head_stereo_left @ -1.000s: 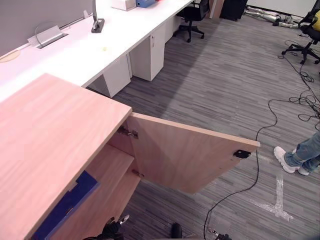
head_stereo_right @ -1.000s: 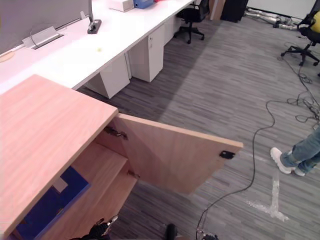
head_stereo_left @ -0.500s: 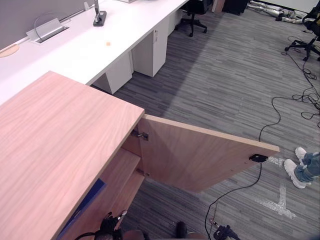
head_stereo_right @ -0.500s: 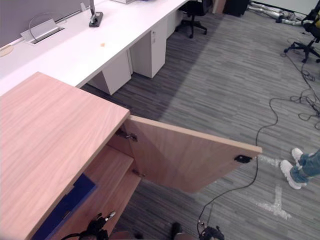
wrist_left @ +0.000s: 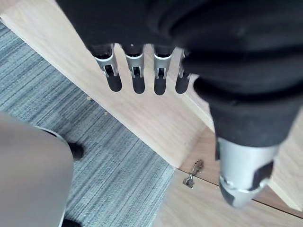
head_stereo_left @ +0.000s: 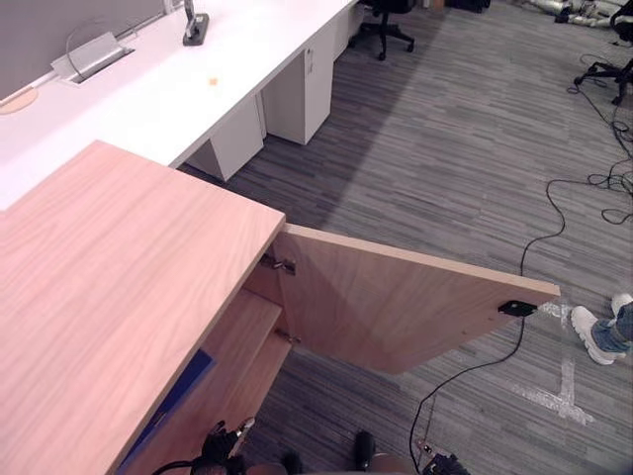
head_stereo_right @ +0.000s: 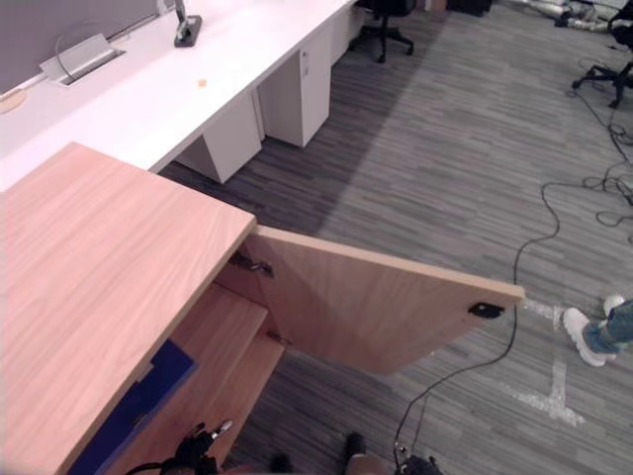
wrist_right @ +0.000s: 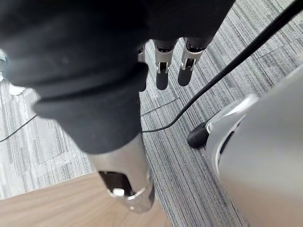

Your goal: Walk over to the cabinet, pick up the folder, carry it to the office cabinet, place the folder inside the office cabinet, then close the office cabinet door

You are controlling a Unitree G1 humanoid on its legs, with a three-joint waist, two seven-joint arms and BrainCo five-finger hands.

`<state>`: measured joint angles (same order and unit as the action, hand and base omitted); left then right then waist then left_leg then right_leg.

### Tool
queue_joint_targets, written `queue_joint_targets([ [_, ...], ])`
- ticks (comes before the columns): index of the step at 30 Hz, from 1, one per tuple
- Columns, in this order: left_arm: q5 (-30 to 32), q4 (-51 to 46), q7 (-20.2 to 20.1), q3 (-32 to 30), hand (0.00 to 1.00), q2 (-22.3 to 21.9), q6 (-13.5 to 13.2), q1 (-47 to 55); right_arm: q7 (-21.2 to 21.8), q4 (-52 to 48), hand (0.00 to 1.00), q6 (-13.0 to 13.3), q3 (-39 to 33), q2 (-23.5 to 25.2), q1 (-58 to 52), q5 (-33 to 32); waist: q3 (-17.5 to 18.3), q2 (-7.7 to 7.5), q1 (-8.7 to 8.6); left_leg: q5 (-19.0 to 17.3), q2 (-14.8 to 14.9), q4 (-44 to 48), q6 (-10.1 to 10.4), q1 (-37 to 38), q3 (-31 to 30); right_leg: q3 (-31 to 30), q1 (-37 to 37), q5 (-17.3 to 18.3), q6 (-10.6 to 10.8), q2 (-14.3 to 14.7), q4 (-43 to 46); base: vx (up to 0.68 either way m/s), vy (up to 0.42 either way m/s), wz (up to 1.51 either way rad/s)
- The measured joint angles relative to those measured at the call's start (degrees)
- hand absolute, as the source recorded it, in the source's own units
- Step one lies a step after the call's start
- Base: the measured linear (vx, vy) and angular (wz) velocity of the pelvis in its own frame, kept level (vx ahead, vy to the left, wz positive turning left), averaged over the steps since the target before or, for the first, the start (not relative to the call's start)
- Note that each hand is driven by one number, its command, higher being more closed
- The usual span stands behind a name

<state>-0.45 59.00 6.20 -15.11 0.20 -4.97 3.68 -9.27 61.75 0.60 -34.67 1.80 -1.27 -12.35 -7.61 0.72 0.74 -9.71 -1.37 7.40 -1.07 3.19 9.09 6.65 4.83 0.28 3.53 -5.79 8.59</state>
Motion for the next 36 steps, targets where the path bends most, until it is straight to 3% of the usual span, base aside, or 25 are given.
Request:
queue_joint_targets([
  [4,0.3,-0.4,0.0,-0.4,0.00,-0.1,0.0,-0.3,-0.1,-4.6,0.00,0.0,5.4,0.1,0.1,-0.1,-1.4,0.05,0.12,-0.6,0.5,2.5,-0.7,-0.3,2.6,1.5,3.5,0.0,0.0,-0.5,7.0,-0.13,0.073,-0.29],
  [6,-0.5,-1.2,0.0,-0.5,0.00,-0.1,-0.1,-0.3,-0.9,-8.9,0.00,0.0,8.3,0.5,0.5,-0.6,-2.2,0.11,0.44,-1.5,1.3,3.8,-2.1,-0.7,5.3,6.7,6.6,2.9,-2.0,-2.4,15.4,-0.14,0.016,-0.41],
  [7,-0.8,-1.3,0.0,-0.8,0.00,-0.2,-0.1,-0.2,-1.5,-11.3,0.00,0.0,9.2,0.5,0.6,-1.3,-2.1,0.17,0.38,-1.6,1.9,4.5,-2.3,-1.1,6.6,9.0,8.1,4.7,-2.3,-4.2,22.1,-0.12,-0.026,-0.32],
  [9,-2.5,-1.9,0.0,-1.8,0.00,-0.1,-0.2,0.6,-2.5,-15.0,0.00,0.1,9.2,0.4,1.2,-2.1,-2.1,0.10,0.45,-1.7,3.7,5.2,-1.8,-1.4,8.3,9.7,7.7,7.5,-1.9,-5.6,27.1,-0.08,-0.084,-0.44],
  [11,-3.2,-2.8,0.0,-2.0,0.00,0.4,-0.3,1.4,-3.3,-17.8,0.00,0.7,9.2,-0.5,1.9,-2.1,-1.3,-0.73,0.65,-1.5,4.3,5.9,-0.9,-2.5,9.8,9.4,5.5,7.9,-0.7,-6.5,22.1,-0.02,-0.203,-0.57],
  [12,-3.3,-2.8,0.0,-1.6,0.00,1.4,-0.3,1.5,-3.6,-18.5,0.00,1.0,9.2,-1.7,2.6,-2.0,-0.5,-1.86,0.71,-1.2,3.7,6.0,-0.3,-3.9,10.4,8.1,3.3,6.0,1.0,-6.9,14.1,-0.01,-0.268,-0.56],
  [13,-3.3,-2.6,-0.1,-1.4,0.00,1.9,-0.3,1.5,-3.8,-18.6,0.00,1.1,9.2,-3.0,3.3,-2.0,-0.2,-2.29,0.83,-1.0,3.6,6.2,0.2,-5.2,10.6,7.0,1.9,6.7,2.3,-5.8,8.3,0.00,-0.224,-0.46],
  [14,-3.3,-2.5,-0.1,-1.4,0.00,1.8,-0.3,1.4,-3.9,-18.6,0.00,1.2,9.2,-4.1,4.0,-2.0,-0.2,-1.93,0.87,-0.8,3.9,6.3,0.5,-6.1,10.4,6.8,0.9,6.0,2.8,-5.0,4.8,0.01,-0.172,-0.35],
  [15,-3.4,-2.1,0.0,-1.3,0.00,1.5,-0.3,1.4,-4.0,-18.5,0.00,1.2,9.2,-5.6,4.6,-2.0,0.0,-0.87,0.68,-0.3,5.1,6.5,1.2,-7.2,10.1,6.8,0.7,3.9,2.1,-3.3,1.9,0.02,-0.230,-0.34],
  [16,-3.8,-2.0,0.1,-1.4,0.00,1.6,-0.3,1.5,-4.2,-18.6,0.00,1.2,9.2,-6.6,4.5,-1.9,0.0,-0.87,0.81,-0.2,6.2,6.4,1.7,-7.1,8.4,6.6,-0.4,2.9,1.2,-1.6,-0.7,0.02,-0.218,-0.27],
  [19,-4.3,-1.9,0.1,0.0,0.00,1.5,-0.2,1.5,-4.3,-19.5,0.00,1.8,9.5,-8.1,3.4,0.1,0.3,-0.90,0.77,0.3,8.0,4.7,3.5,-5.0,6.3,6.6,-2.4,2.4,0.5,1.1,-2.1,0.02,-0.196,-0.14],
  [22,-4.1,-2.1,0.1,1.3,0.00,1.4,-0.2,1.5,-4.3,-19.7,0.00,1.9,9.9,-8.8,3.1,0.1,0.4,-0.79,0.57,0.8,8.2,4.2,4.1,-5.0,6.0,6.6,-2.5,2.1,0.0,1.5,-2.7,-0.01,-0.042,0.00],
  [31,-4.1,-2.3,-0.1,4.9,0.00,2.3,-0.1,1.5,-2.8,-21.0,0.00,1.8,14.6,-8.3,0.4,0.3,0.6,-0.73,0.89,1.3,6.1,4.1,3.6,-4.6,4.1,7.5,-5.2,0.1,0.1,0.3,-6.4,-0.04,0.052,0.09],
  [36,-4.5,-2.8,0.0,4.8,0.00,2.4,-0.2,1.4,-2.4,-21.4,0.00,1.8,14.8,-8.3,-0.2,1.1,0.2,-0.51,0.99,1.1,5.6,8.1,3.3,-8.7,0.2,10.7,-5.3,-0.8,0.2,-0.2,-7.3,-0.08,0.037,0.32],
])
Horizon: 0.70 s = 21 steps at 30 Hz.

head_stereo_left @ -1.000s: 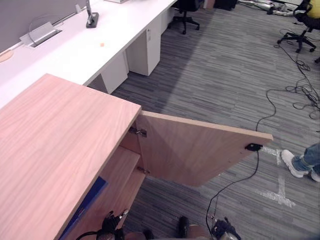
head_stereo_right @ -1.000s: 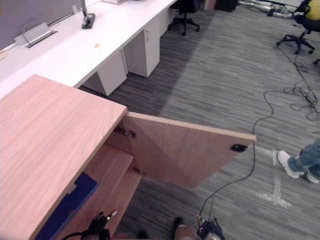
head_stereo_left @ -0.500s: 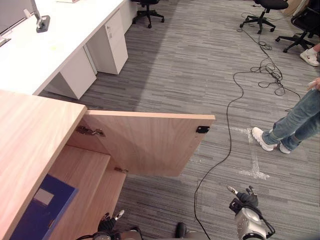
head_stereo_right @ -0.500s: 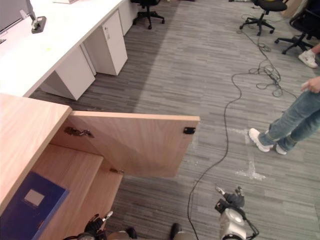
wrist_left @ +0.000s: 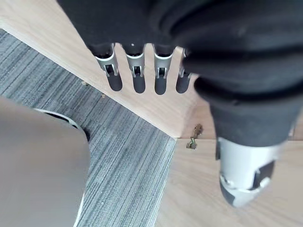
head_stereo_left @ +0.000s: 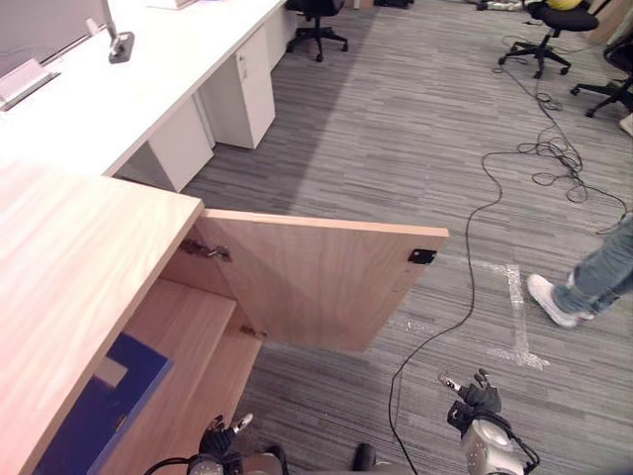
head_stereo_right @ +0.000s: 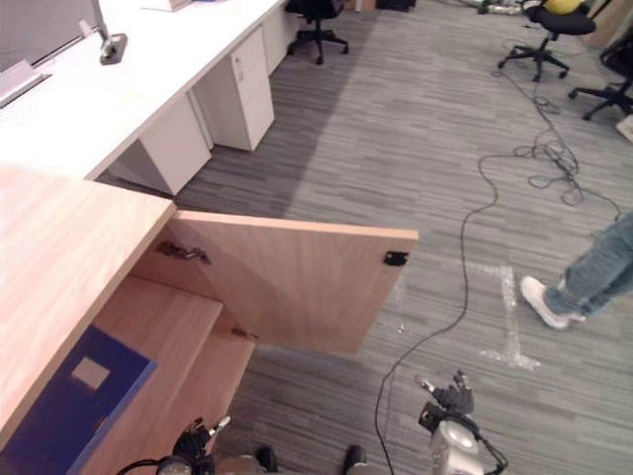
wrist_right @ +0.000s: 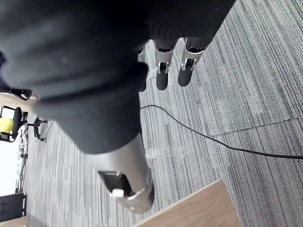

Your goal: Walk over to the cabinet, pick up the folder, carry it to the office cabinet, place the folder inside the office cabinet, then close the office cabinet door

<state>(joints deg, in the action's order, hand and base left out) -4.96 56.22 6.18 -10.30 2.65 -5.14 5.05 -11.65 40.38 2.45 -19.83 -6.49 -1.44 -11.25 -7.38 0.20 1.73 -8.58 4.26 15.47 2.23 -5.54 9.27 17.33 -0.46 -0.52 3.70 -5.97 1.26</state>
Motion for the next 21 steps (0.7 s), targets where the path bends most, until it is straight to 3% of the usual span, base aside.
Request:
queue_joint_targets([
  [6,-3.7,-0.8,0.2,-0.2,0.00,-0.3,-0.6,-0.3,-0.3,2.1,0.00,0.1,-0.1,0.0,0.0,-1.1,-2.3,2.02,0.94,-0.7,1.2,6.0,0.2,-4.5,-3.3,2.8,0.7,0.6,-0.6,0.9,2.3,-0.12,0.003,0.29],
  [8,-4.1,-0.8,0.3,-0.3,0.00,-0.1,-0.7,-0.3,-0.4,3.6,0.00,0.0,-0.3,0.2,-0.3,-1.1,-2.7,1.94,1.09,2.8,0.2,0.7,0.5,-4.1,-4.3,3.0,1.9,1.0,-1.3,0.5,2.6,-0.15,-0.027,0.30],
  [9,-4.0,-0.5,0.4,-1.1,0.00,0.0,-0.6,-0.2,-0.5,4.4,0.00,0.1,-0.7,0.4,-0.8,-1.2,-2.2,1.21,0.77,4.7,-0.7,-2.5,0.6,-2.8,-4.1,3.4,3.4,0.7,-1.9,-0.8,2.6,-0.14,-0.025,0.22],
  [11,-3.6,0.0,0.7,-4.0,0.00,-1.1,-0.2,0.1,-0.9,7.2,0.00,0.1,-2.2,0.7,-1.5,-1.6,-2.4,2.10,0.43,-2.1,1.1,9.3,1.6,-4.0,0.6,4.7,4.6,0.4,-2.0,-1.2,4.0,-0.09,0.000,0.13],
  [13,-2.2,0.9,0.8,-4.1,0.00,-1.2,0.0,0.7,-1.1,7.9,0.00,0.0,-3.9,2.3,-3.2,-3.3,-2.0,2.84,-0.95,-3.9,1.2,2.1,2.3,0.3,-0.4,5.9,5.0,0.3,-2.0,-0.3,4.0,-0.02,0.015,0.25],
  [15,-1.9,1.4,0.6,-4.2,0.00,-0.2,0.3,0.0,-1.4,10.2,0.00,-0.2,-5.6,4.7,-5.1,-3.6,-2.3,1.15,-1.53,1.6,-1.5,-8.4,0.2,3.4,-1.8,6.3,5.8,-0.7,-1.8,-1.6,3.5,-0.05,0.031,0.34],
  [18,-0.1,1.7,0.8,-4.2,0.00,-0.1,0.4,0.0,-1.5,12.0,0.00,-0.5,-5.8,5.2,-6.5,-4.2,-2.1,1.13,-1.52,3.9,-2.9,-12.5,-0.8,5.4,-2.2,6.6,5.3,-1.2,-1.3,-2.6,3.5,-0.01,0.063,0.11],
  [21,0.2,1.7,0.9,-4.2,0.00,0.0,0.3,0.0,-1.5,12.2,0.00,-0.4,-5.9,5.5,-5.3,-5.8,-2.1,0.96,-1.54,4.0,-3.7,-12.3,-1.0,5.7,-2.6,6.6,5.1,-1.1,-1.3,-3.6,4.7,0.02,0.089,0.08],
])
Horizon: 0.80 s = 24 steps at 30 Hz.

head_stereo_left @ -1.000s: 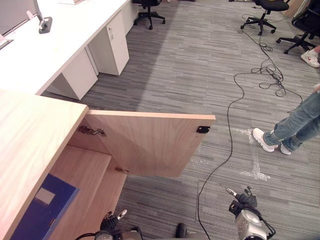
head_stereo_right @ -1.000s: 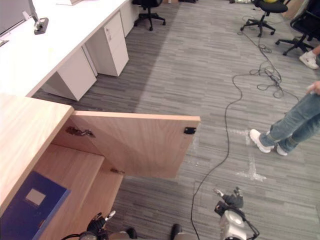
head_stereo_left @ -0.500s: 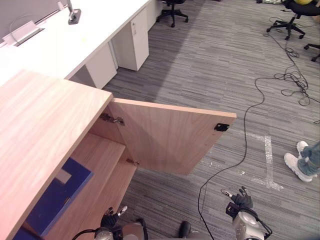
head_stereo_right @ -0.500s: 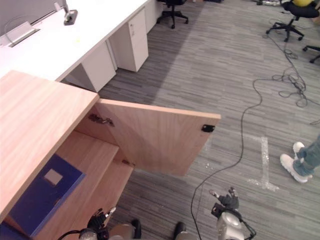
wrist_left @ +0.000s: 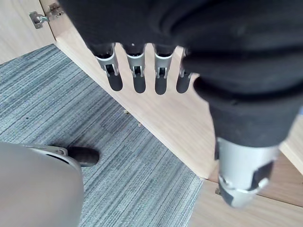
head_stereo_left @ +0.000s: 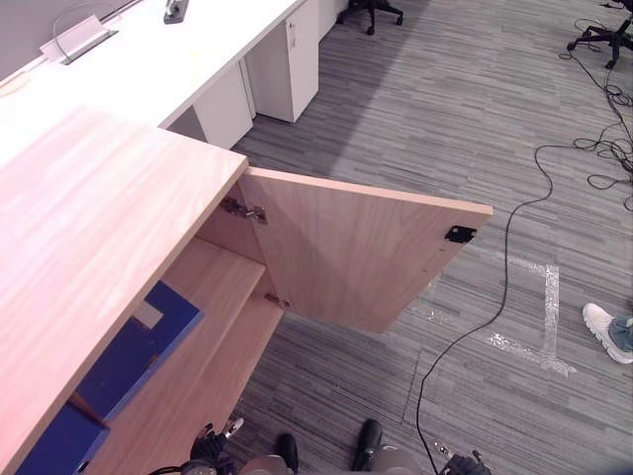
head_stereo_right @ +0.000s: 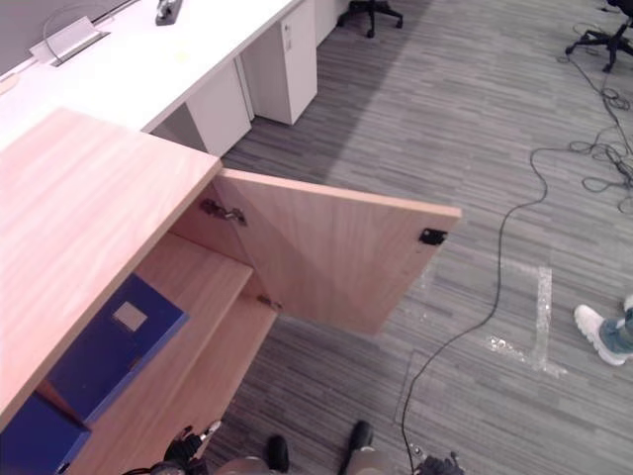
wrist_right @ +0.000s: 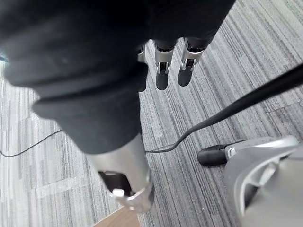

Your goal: Walk over to the cabinet, pick up the folder, carry it to the office cabinet, place the folder inside the office cabinet, then close the office cabinet door

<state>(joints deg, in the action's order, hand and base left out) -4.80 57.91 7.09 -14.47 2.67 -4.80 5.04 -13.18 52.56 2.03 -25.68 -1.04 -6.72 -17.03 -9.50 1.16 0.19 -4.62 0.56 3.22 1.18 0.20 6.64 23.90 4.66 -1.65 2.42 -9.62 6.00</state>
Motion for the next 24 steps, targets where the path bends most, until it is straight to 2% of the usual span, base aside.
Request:
queue_joint_targets([
  [5,-0.2,-0.1,0.0,0.0,0.00,0.5,-0.1,-0.3,0.1,-0.2,0.00,0.4,0.1,0.2,3.6,-4.3,-1.3,-0.03,0.18,-1.9,0.0,4.7,-1.6,-0.3,-1.3,-2.8,1.2,0.6,-0.3,-1.6,8.5,-0.02,0.098,0.21],
  [9,-0.3,0.1,0.3,-0.2,0.00,1.0,0.1,1.4,0.1,-1.3,0.00,0.6,0.9,0.1,4.8,-4.5,-1.3,-0.11,1.18,-2.4,-0.4,6.3,-2.1,-2.4,-1.7,-9.4,4.2,1.2,0.4,-2.4,12.1,-0.05,0.065,0.08],
  [10,-0.3,0.1,0.3,-0.2,0.00,1.0,0.2,2.1,0.1,-1.3,0.00,0.6,1.0,0.1,4.9,-4.5,-1.3,-0.22,1.24,-2.4,-0.5,6.4,-2.1,-2.6,-1.7,-10.5,4.2,1.3,0.7,-2.2,11.4,-0.01,0.022,0.05],
  [11,-0.3,0.1,0.4,-0.2,0.00,1.3,0.2,3.4,0.1,-1.5,0.00,0.5,1.2,0.2,4.9,-4.4,-0.6,-1.23,1.50,-2.3,-1.1,6.4,-1.9,-3.7,-1.8,-11.7,3.6,2.0,1.7,-2.0,8.1,0.03,-0.033,0.04],
  [13,-0.2,0.1,0.8,-0.3,0.00,1.5,0.3,4.0,0.0,-3.0,0.00,0.5,1.2,-0.1,5.3,-4.3,-0.2,-1.40,2.26,-2.2,-1.2,7.1,-1.4,-5.4,-1.8,-11.6,2.2,1.8,3.9,-1.5,2.0,0.03,-0.085,0.01],
  [16,-0.8,0.4,1.3,-0.3,0.00,2.0,0.4,4.8,-0.4,-8.2,0.00,0.5,1.2,-0.4,6.6,-4.0,-0.2,-1.86,2.50,-1.5,0.8,6.9,-0.1,-6.1,-3.1,-10.7,1.9,1.0,3.1,0.6,0.3,0.01,-0.106,0.04],
  [18,-0.8,0.4,1.5,-0.1,0.00,2.0,0.4,4.9,-0.8,-13.4,0.00,1.0,1.1,-1.9,6.7,-3.7,0.0,-1.97,2.41,-0.9,1.0,5.9,0.5,-6.0,-4.1,-9.8,1.5,1.0,3.0,1.2,-0.3,0.01,-0.073,0.17],
  [24,-0.7,0.4,1.5,1.8,0.00,2.5,0.3,5.5,-2.2,-19.3,0.00,2.4,1.1,-6.3,9.5,-1.8,1.7,-2.37,2.57,1.2,0.7,2.6,0.6,-5.0,-6.4,-7.7,-0.1,0.7,2.6,1.2,-1.8,0.01,-0.010,0.22],
])
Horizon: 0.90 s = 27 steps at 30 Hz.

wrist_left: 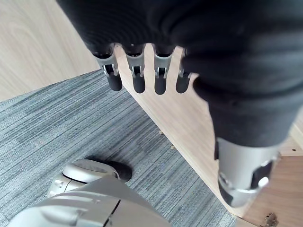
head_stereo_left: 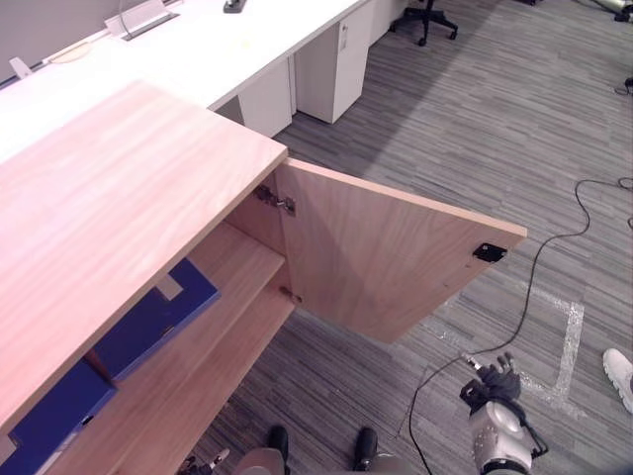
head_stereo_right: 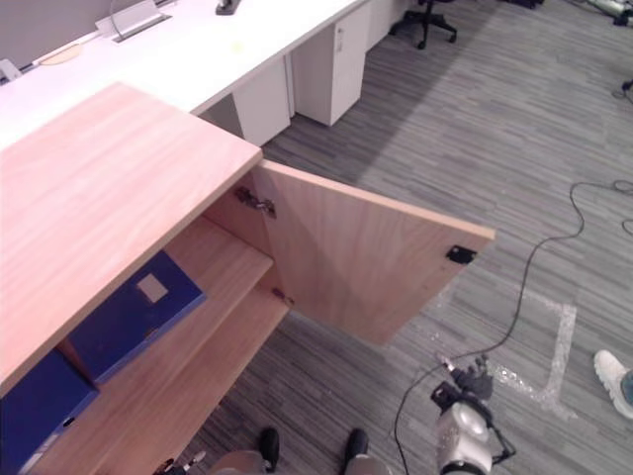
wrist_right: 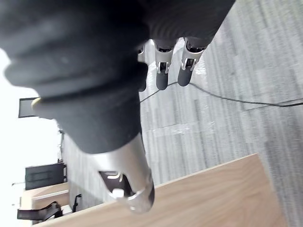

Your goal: Walk over to the cabinet, pick up the folder, carry it to the office cabinet, place the folder inside the office cabinet, then close the office cabinet door

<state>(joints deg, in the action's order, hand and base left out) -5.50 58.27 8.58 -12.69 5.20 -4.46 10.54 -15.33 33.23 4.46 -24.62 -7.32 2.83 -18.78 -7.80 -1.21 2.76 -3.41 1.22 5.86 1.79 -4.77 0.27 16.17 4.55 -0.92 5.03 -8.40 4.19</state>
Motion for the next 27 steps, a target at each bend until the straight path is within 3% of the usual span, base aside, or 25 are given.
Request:
queue_joint_targets([
  [14,-1.7,-0.9,-0.1,1.2,0.00,0.5,-0.7,2.2,0.0,-0.6,0.00,0.3,6.9,-10.1,14.1,2.0,0.3,-0.08,0.97,4.1,-1.5,-3.8,-0.3,0.9,-4.3,3.5,-2.0,-1.7,-0.7,-0.7,-1.7,-0.04,0.018,0.16],
  [21,-3.3,-0.4,-0.3,1.1,0.00,0.2,-0.8,4.0,-0.3,5.9,0.00,0.8,10.6,-15.7,20.2,0.4,0.1,0.13,1.25,6.4,-1.2,-7.2,0.4,1.9,-6.7,4.1,-2.6,-2.0,-1.1,-0.4,-1.7,-0.05,-0.016,0.14],
  [27,-4.2,-0.3,-0.9,1.1,0.00,-0.1,-1.0,4.2,2.8,11.3,0.00,0.8,15.5,-19.8,24.4,-0.9,-0.7,0.72,1.20,7.6,-0.3,-7.8,1.2,1.9,-7.0,4.1,-2.6,-1.5,-1.6,0.6,-2.0,-0.05,-0.037,0.01],
])
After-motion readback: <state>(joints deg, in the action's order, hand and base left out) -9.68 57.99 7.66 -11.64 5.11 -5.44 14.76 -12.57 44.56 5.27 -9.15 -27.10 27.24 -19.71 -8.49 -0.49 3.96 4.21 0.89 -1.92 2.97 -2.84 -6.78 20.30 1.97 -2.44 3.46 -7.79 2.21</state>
